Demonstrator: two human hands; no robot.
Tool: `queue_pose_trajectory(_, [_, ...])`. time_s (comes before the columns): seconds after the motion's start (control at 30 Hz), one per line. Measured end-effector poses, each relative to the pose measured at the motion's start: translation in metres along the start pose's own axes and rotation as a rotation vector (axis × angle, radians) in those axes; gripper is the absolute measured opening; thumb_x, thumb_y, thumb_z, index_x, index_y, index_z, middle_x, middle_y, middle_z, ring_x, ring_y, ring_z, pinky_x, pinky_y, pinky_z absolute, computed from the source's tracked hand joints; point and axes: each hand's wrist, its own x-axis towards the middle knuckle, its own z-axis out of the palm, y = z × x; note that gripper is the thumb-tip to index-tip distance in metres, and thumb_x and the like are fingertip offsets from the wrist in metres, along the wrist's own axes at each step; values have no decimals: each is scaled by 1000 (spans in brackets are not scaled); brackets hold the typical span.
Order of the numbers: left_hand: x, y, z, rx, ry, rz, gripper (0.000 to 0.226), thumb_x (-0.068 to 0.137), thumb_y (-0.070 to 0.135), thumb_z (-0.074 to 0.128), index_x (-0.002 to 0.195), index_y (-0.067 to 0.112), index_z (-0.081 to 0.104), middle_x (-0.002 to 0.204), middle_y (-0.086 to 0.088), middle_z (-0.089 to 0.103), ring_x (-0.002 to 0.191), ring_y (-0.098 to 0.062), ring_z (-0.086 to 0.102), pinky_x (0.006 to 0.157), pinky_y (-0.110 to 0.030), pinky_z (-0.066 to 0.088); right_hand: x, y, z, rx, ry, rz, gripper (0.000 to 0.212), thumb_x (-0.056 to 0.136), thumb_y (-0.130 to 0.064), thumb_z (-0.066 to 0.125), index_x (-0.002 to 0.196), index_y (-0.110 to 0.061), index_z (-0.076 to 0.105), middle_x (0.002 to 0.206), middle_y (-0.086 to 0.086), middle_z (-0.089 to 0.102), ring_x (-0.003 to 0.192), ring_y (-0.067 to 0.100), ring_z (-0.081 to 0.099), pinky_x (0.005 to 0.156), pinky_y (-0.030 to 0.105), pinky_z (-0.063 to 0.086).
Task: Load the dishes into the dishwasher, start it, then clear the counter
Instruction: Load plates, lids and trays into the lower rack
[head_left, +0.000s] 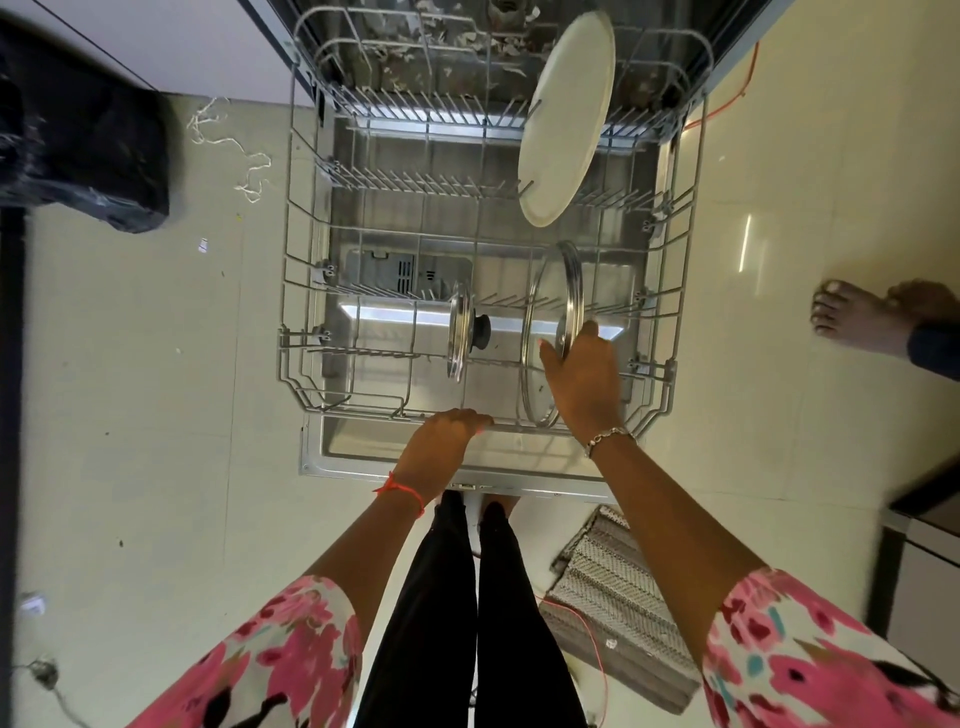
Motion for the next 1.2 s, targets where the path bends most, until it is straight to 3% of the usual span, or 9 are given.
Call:
queue_pose_trajectory(0.23, [-6, 3, -32, 12, -8, -17, 37, 97, 15, 46, 133, 8, 48, 133, -10, 52, 124, -24, 46, 106, -28, 32, -16, -15, -20, -152, -92, 38, 79, 89, -43, 54, 145, -2, 16, 138, 19, 44, 121, 34, 49, 91, 43, 47])
queue_pose_trajectory(0.4, [-40, 3, -101, 87, 96, 5, 45, 93, 30, 52, 132, 9, 48, 135, -10, 50, 128, -25, 43, 111, -30, 22, -50, -67, -60, -294, -74, -153, 67, 93, -40, 49, 140, 2, 27, 137, 19, 40, 127, 32, 41, 100, 38, 41])
queue_pose_trajectory(0.53, [-90, -1, -187, 190, 243, -5, 62, 82, 50, 40, 120, 5, 60, 124, -10, 61, 117, -28, 56, 97, -47, 41, -83, -137, -84, -439, -126, -373, 64, 96, -40, 42, 139, 5, 30, 143, 25, 34, 136, 36, 30, 112, 42, 29])
queue_pose_trajectory(0.63, [-138, -11, -259, 245, 327, -23, 66, 81, 54, 39, 120, 5, 61, 125, -10, 61, 116, -28, 57, 95, -46, 45, -114, -205, -89, -471, -196, -506, 90, 86, -63, 2, 145, 4, 18, 153, 20, 18, 143, 30, 15, 117, 37, 14])
queue_pose_trajectory(0.73, [-179, -43, -326, 237, 443, -106, 77, 86, 64, 29, 127, 5, 55, 132, -11, 55, 124, -30, 50, 109, -39, 29, -129, -284, -86, -470, -187, -626, 122, 64, -79, -26, 146, 1, 15, 155, 17, 11, 145, 26, 9, 117, 33, 7])
queue_pose_trajectory(0.8, [-205, -72, -371, 141, 482, -144, 91, 83, 73, 17, 135, 4, 45, 142, -12, 44, 134, -31, 37, 113, -43, 18, -141, -347, -83, -455, -124, -698, 107, 80, -74, -10, 141, 5, 29, 151, 19, 25, 141, 30, 23, 115, 36, 17])
queue_pose_trajectory(0.9, [-242, -117, -434, 129, 532, -137, 93, 76, 71, 22, 139, 4, 37, 148, -10, 34, 141, -27, 23, 114, -40, 2, -148, -429, -74, -429, 2, -761, 91, 91, -64, 8, 127, 8, 50, 137, 22, 46, 129, 37, 44, 106, 44, 32])
queue_pose_trajectory(1.03, [-281, -186, -527, 221, 657, -97, 90, 75, 66, 23, 140, 5, 37, 149, -10, 33, 141, -26, 22, 114, -37, -1, -155, -537, -67, -510, 110, -830, 65, 99, -44, 30, 144, 1, 22, 154, 15, 17, 144, 25, 14, 117, 30, 6])
queue_pose_trajectory(1.2, [-293, -255, -636, 261, 826, -85, 98, 71, 71, 16, 144, 7, 29, 153, -9, 24, 143, -24, 15, 116, -35, 3, -138, -640, -50, -496, 215, -869, 71, 98, -48, 30, 147, -2, 9, 157, 13, 5, 145, 22, 3, 116, 28, -1])
